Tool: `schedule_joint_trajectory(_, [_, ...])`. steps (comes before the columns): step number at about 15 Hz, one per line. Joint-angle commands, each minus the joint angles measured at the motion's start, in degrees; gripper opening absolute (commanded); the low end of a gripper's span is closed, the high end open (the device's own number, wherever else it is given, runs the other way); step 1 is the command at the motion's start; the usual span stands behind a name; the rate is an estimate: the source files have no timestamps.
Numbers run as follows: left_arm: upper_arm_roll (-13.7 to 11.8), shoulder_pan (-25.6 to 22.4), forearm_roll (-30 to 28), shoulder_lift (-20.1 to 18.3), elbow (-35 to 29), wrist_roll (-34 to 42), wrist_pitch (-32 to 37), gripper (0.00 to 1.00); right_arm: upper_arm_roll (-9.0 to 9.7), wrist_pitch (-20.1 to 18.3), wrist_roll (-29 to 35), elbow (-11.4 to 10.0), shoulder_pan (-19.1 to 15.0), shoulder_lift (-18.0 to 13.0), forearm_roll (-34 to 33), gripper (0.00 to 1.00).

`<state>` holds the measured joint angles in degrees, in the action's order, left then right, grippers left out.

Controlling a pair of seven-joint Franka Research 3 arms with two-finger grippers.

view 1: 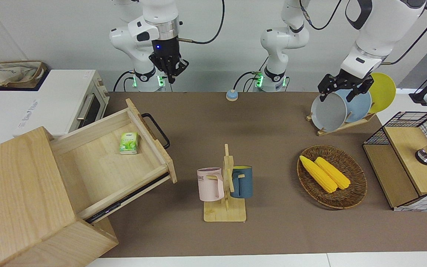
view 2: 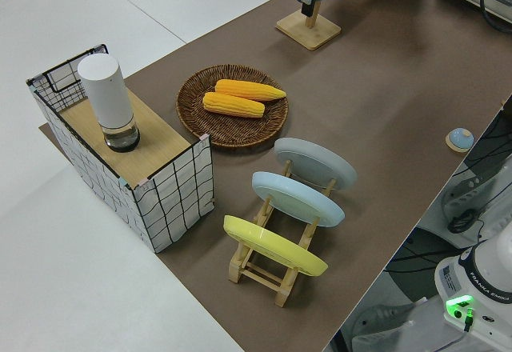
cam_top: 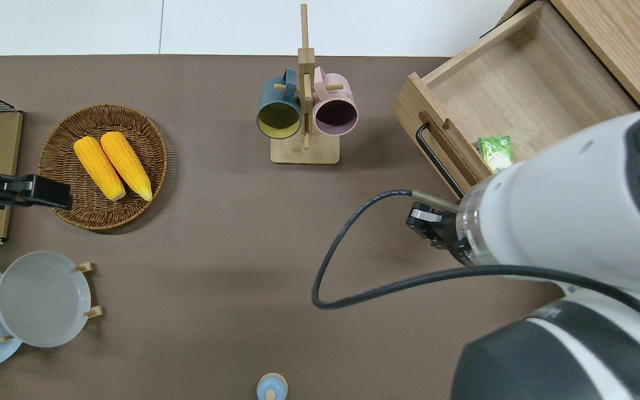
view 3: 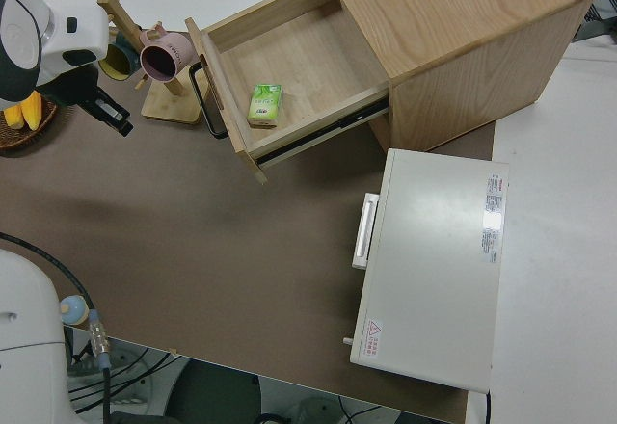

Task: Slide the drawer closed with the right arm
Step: 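Move the right gripper up to the open drawer's front face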

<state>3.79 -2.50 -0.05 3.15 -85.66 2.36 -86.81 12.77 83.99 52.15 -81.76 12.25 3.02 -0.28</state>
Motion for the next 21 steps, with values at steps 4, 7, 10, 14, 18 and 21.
schedule_joint_trajectory(4, [0.0, 0.4, 1.0, -0.2, 0.5, -0.6, 1.0, 0.99, -0.11, 5.3, 14.4, -0.1, 2.0, 5.2, -0.9, 0.0])
schedule_joint_trajectory(7, [0.0, 0.4, 1.0, -0.3, 0.5, -0.6, 1.0, 0.99, -0.28, 7.4, 18.2, -0.2, 1.0, 7.7, -1.0, 0.0])
schedule_joint_trajectory(10, [0.0, 0.4, 1.0, -0.3, 0.6, -0.6, 1.0, 0.99, -0.81, 7.8, 18.7, -0.2, 0.7, 10.2, -2.0, 0.0])
schedule_joint_trajectory(14, [0.0, 0.4, 1.0, -0.3, 0.5, -0.6, 1.0, 0.99, -0.9, 8.5, 20.4, -0.2, 0.7, 13.8, -6.5, 0.0])
schedule_joint_trajectory(18, [0.0, 0.4, 1.0, -0.3, 0.5, -0.6, 1.0, 0.99, -1.43, 11.1, 22.7, -0.3, 0.5, 15.4, -6.3, 0.0])
schedule_joint_trajectory(21, [0.0, 0.4, 1.0, -0.3, 0.6, -0.6, 1.0, 0.99, -1.51, 12.0, 23.1, -0.2, 0.1, 15.8, -6.3, 0.0])
